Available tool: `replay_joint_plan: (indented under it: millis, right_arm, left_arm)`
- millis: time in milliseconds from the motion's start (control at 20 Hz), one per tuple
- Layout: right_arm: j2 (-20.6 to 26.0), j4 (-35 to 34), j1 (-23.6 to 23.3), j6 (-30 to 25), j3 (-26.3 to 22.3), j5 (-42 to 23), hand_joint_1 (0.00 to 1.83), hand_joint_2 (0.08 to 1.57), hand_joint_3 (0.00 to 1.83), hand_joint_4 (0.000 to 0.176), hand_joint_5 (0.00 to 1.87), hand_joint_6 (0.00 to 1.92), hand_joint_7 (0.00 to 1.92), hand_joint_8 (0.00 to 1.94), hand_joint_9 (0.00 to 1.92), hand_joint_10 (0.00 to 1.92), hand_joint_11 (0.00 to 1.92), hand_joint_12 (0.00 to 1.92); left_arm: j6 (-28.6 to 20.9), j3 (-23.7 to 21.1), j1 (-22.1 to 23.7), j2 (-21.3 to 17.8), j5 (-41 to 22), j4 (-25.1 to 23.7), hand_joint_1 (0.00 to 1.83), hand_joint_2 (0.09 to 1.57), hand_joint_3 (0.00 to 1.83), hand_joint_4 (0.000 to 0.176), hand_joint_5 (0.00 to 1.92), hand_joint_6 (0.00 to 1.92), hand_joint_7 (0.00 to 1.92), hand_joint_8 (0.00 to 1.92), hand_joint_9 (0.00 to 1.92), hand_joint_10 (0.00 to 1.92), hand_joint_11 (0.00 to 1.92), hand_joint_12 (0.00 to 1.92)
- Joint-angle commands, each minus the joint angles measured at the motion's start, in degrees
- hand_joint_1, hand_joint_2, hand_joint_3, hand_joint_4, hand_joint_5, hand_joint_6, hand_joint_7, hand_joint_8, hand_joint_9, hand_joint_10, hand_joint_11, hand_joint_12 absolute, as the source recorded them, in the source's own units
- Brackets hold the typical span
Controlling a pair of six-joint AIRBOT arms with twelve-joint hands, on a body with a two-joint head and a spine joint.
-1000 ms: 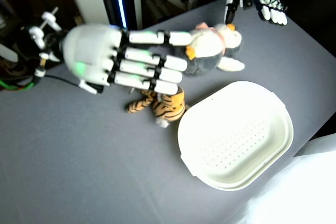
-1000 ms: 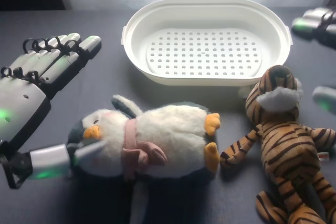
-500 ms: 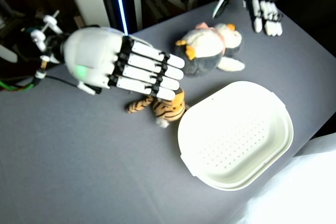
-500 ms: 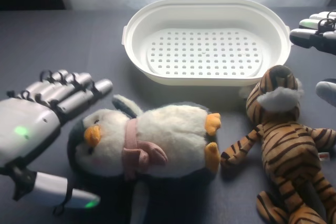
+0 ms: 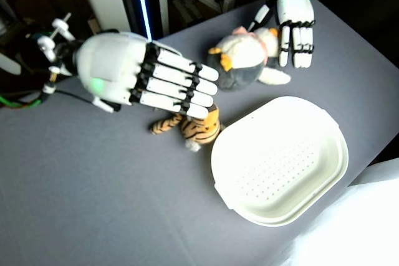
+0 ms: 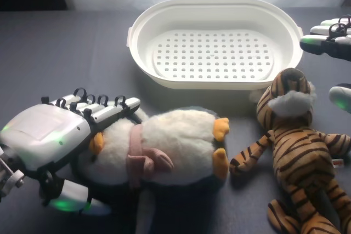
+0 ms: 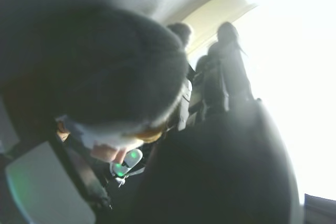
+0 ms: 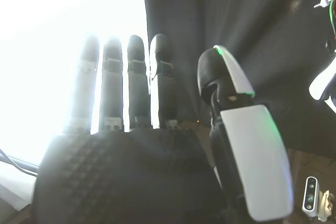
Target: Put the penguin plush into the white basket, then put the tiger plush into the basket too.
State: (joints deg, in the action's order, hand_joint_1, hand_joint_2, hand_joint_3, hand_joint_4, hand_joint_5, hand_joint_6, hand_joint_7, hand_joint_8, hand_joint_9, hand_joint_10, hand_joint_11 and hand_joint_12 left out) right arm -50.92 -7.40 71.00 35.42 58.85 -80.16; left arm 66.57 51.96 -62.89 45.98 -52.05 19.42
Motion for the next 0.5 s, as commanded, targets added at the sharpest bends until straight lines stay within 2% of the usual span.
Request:
replay_joint_plan:
  millis: [0,50,100,150,200,250,300,350,450]
  right_arm:
    - [-0.11,-0.61,-0.45,-0.52,0.3,-7.0,0.5,1.39,0.0,0.038,0.49,0.0,0.4,0.0,0.36,0.0,0.26,0.19]
    - [-0.11,-0.62,-0.45,-0.52,0.3,-7.0,0.5,1.39,0.0,0.037,0.5,0.0,0.41,0.0,0.37,0.01,0.29,0.2]
    - [-0.11,-0.62,-0.45,-0.52,0.3,-7.0,0.5,1.39,0.0,0.041,0.5,0.0,0.42,0.01,0.38,0.01,0.3,0.2]
    - [-0.11,-0.62,-0.44,-0.52,0.3,-7.0,0.5,1.39,0.0,0.042,0.5,0.0,0.42,0.01,0.38,0.01,0.3,0.2]
    - [-0.11,-0.62,-0.43,-0.52,0.3,-7.0,0.5,1.39,0.0,0.042,0.5,0.0,0.42,0.01,0.38,0.01,0.3,0.19]
    - [-0.11,-0.62,-0.43,-0.52,0.3,-6.99,0.5,1.39,0.0,0.043,0.51,0.0,0.42,0.01,0.38,0.01,0.29,0.19]
    - [-0.11,-0.63,-0.43,-0.52,0.33,-6.99,0.5,1.41,0.01,0.031,0.51,0.0,0.43,0.01,0.4,0.01,0.32,0.2]
    - [-0.11,-0.64,-0.43,-0.52,0.34,-6.99,0.5,1.41,0.01,0.032,0.51,0.01,0.44,0.01,0.41,0.02,0.33,0.2]
    - [-0.11,-0.67,-0.43,-0.52,0.37,-6.99,0.51,1.42,0.0,0.032,0.52,0.0,0.45,0.0,0.42,0.01,0.34,0.19]
  left_arm:
    - [0.08,0.04,0.77,0.44,-5.69,-0.72,0.9,0.68,0.0,0.134,0.2,0.0,0.38,0.0,0.43,0.0,0.06,0.9]
    - [-0.18,0.14,0.77,0.54,-5.71,-0.66,1.21,0.97,0.0,0.0,1.13,0.07,0.9,0.91,1.03,0.32,0.51,1.26]
    - [-0.59,0.32,0.77,0.65,-5.94,-0.59,1.27,1.05,0.0,0.0,1.31,0.03,0.99,1.16,1.11,0.85,0.8,1.44]
    - [-1.25,0.33,0.77,0.57,-6.72,-0.64,1.28,1.07,0.0,0.0,1.34,0.01,1.0,1.21,1.07,1.08,0.86,1.49]
    - [-2.42,0.28,0.77,0.29,-7.82,-1.04,1.29,1.07,0.0,0.0,1.35,0.01,1.01,1.22,1.05,1.16,0.87,1.5]
    - [-3.92,0.27,0.77,-0.02,-8.92,-1.72,1.29,1.05,0.0,0.0,1.37,0.01,1.05,1.14,1.06,1.16,0.99,1.49]
    - [-6.64,0.4,0.74,-0.46,-10.35,-2.93,1.29,1.03,0.0,0.0,1.39,0.01,1.1,1.02,1.07,0.94,0.96,1.32]
    - [-7.8,0.47,0.73,-0.72,-11.31,-3.55,1.29,1.04,0.0,0.0,1.39,0.01,1.08,1.07,1.05,0.95,0.91,1.4]
    - [-9.41,0.56,0.89,-2.02,-16.11,-4.21,1.29,1.04,0.0,0.0,1.39,0.01,1.07,1.08,1.03,1.01,0.89,1.44]
